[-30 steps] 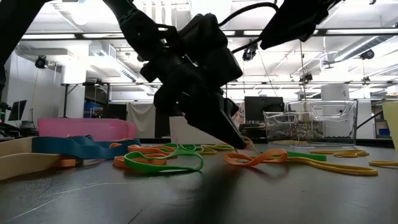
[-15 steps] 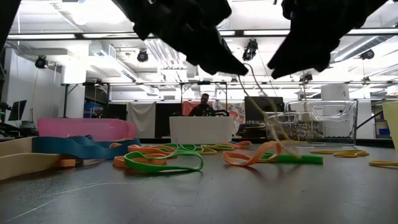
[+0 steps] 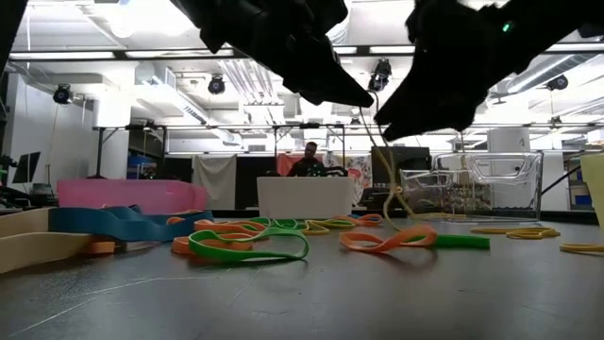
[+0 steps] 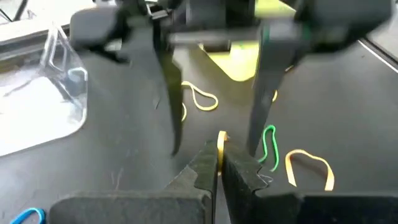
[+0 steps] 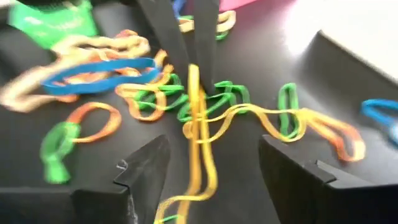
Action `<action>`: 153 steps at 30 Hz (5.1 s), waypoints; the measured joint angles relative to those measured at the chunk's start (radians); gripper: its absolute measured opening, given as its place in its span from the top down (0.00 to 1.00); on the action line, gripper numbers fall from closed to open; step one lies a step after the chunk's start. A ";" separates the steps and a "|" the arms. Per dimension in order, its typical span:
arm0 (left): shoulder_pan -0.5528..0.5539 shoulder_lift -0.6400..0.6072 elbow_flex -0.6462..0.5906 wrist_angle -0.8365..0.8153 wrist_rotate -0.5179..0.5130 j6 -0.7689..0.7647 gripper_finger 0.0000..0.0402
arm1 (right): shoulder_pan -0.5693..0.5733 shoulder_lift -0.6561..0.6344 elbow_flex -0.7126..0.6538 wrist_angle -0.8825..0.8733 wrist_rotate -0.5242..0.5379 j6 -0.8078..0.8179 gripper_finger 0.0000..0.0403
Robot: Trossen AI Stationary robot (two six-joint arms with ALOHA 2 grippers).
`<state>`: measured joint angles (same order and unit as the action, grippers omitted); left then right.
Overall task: Sort rubber bands into baskets
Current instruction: Put the yellow rubber band into the transparent bin, then put the orange rubber band into the white bin
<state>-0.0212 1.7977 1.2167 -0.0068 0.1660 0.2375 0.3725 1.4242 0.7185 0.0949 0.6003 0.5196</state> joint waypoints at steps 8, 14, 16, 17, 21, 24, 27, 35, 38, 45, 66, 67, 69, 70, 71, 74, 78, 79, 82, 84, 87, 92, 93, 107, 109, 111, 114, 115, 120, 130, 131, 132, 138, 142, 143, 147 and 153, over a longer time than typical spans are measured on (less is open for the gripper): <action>0.000 0.000 0.000 0.000 0.000 0.000 1.00 | -0.017 0.073 0.048 0.024 0.002 -0.124 0.61; 0.000 0.000 0.001 -0.010 0.008 -0.030 0.95 | -0.017 0.057 0.048 0.023 -0.002 -0.155 0.95; 0.000 0.000 0.001 -0.021 0.002 -0.036 0.90 | -0.018 0.051 0.048 0.020 -0.006 -0.157 0.97; 0.001 0.000 0.001 -0.022 -0.001 -0.037 0.86 | -0.018 0.046 0.048 0.015 -0.006 -0.163 0.97; 0.003 -0.019 0.000 -0.043 -0.018 -0.035 0.73 | -0.022 -0.001 0.052 -0.042 -0.007 -0.178 0.98; 0.005 -0.068 0.000 -0.085 -0.094 -0.024 0.64 | -0.042 -0.065 0.076 -0.168 0.003 -0.179 0.98; 0.006 -0.128 0.001 -0.150 -0.150 -0.009 0.58 | -0.077 -0.136 0.124 -0.324 0.088 -0.182 0.98; 0.005 -0.255 0.001 -0.283 -0.156 -0.034 0.55 | -0.243 -0.262 0.292 -0.579 0.305 -0.337 0.98; 0.005 -0.276 0.001 -0.312 -0.156 -0.069 0.55 | -0.334 -0.275 0.333 -0.616 0.375 -0.331 0.98; -0.015 -0.271 0.000 -0.364 -0.157 -0.108 0.55 | -0.602 -0.258 0.356 -0.794 0.426 -0.115 0.98; -0.041 -0.293 -0.042 -0.517 -0.160 -0.112 0.55 | -0.951 -0.108 0.318 -0.841 -0.042 -0.043 0.64; -0.041 -0.304 -0.049 -0.518 -0.167 -0.112 0.55 | -0.946 -0.119 0.320 -0.841 -0.051 -0.048 0.62; -0.041 -0.339 -0.070 -0.517 -0.197 -0.112 0.55 | -0.929 -0.147 0.325 -0.837 -0.060 -0.054 0.59; -0.041 -0.361 -0.082 -0.518 -0.210 -0.112 0.55 | -0.918 -0.163 0.325 -0.835 -0.069 -0.059 0.58; -0.041 -0.380 -0.096 -0.514 -0.221 -0.114 0.55 | -0.905 -0.178 0.325 -0.837 -0.082 -0.062 0.57; -0.040 -0.443 -0.159 -0.498 -0.246 -0.124 0.55 | -0.845 -0.215 0.323 -0.838 -0.109 -0.062 0.55; -0.040 -0.517 -0.271 -0.426 -0.251 -0.127 0.55 | -0.737 -0.258 0.323 -0.813 -0.111 -0.064 0.55; -0.040 -0.530 -0.304 -0.389 -0.251 -0.127 0.55 | -0.709 -0.268 0.323 -0.801 -0.111 -0.068 0.55; -0.037 -0.552 -0.405 -0.263 -0.253 -0.125 0.55 | -0.624 -0.293 0.322 -0.750 -0.111 -0.072 0.55; -0.036 -0.551 -0.463 -0.166 -0.254 -0.128 0.55 | -0.574 -0.300 0.322 -0.727 -0.111 -0.075 0.55; -0.036 -0.534 -0.508 -0.125 -0.227 -0.153 0.55 | -0.503 -0.298 0.322 -0.700 -0.111 -0.076 0.55; -0.034 -0.515 -0.515 -0.270 -0.184 -0.205 0.55 | -0.414 -0.284 0.322 -0.695 -0.111 -0.075 0.55; -0.028 -0.509 -0.517 -0.302 -0.186 -0.215 0.55 | -0.401 -0.281 0.322 -0.693 -0.111 -0.075 0.55; -0.003 -0.323 -0.518 -0.383 -0.193 -0.277 0.63 | -0.350 -0.275 0.310 -0.672 -0.103 -0.048 0.55; -0.003 -0.298 -0.514 -0.381 -0.193 -0.277 0.64 | -0.350 -0.275 0.310 -0.664 -0.103 -0.048 0.55; -0.003 -0.279 -0.509 -0.377 -0.193 -0.277 0.66 | -0.350 -0.275 0.310 -0.662 -0.102 -0.048 0.55; -0.003 -0.260 -0.502 -0.369 -0.201 -0.277 0.70 | -0.350 -0.275 0.307 -0.662 -0.102 -0.049 0.55; -0.003 -0.254 -0.500 -0.369 -0.203 -0.277 0.71 | -0.350 -0.275 0.307 -0.662 -0.102 -0.049 0.55; -0.002 -0.242 -0.496 -0.368 -0.202 -0.274 0.83 | -0.350 -0.275 0.307 -0.662 -0.102 -0.051 0.55; 0.000 -0.290 -0.448 -0.380 -0.250 -0.262 1.00 | -0.350 -0.275 0.304 -0.661 -0.102 -0.060 0.55; 0.000 -0.299 -0.436 -0.386 -0.257 -0.254 1.00 | -0.350 -0.275 0.301 -0.659 -0.101 -0.060 0.55; 0.000 -0.308 -0.423 -0.391 -0.259 -0.243 1.00 | -0.350 -0.275 0.297 -0.658 -0.101 -0.060 0.55; 0.000 -0.373 -0.320 -0.389 -0.282 -0.166 1.00 | -0.339 -0.275 0.232 -0.551 -0.105 -0.112 0.55; 0.000 -0.392 -0.241 -0.394 -0.317 -0.114 1.00 | -0.308 -0.275 0.141 -0.344 -0.142 -0.205 0.55; 0.000 -0.393 -0.219 -0.391 -0.317 -0.099 1.00 | -0.302 -0.275 0.116 -0.281 -0.165 -0.227 0.55; 0.000 -0.387 -0.143 -0.389 -0.317 -0.051 1.00 | -0.287 -0.275 0.000 0.033 -0.269 -0.307 0.55; -0.001 -0.367 -0.073 -0.377 -0.316 -0.006 1.00 | -0.271 -0.275 -0.105 0.305 -0.322 -0.375 0.51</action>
<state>-0.0223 1.4306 1.1438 -0.3837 -0.1505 0.2315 0.1014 1.1492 0.6131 0.3998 0.2779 0.1446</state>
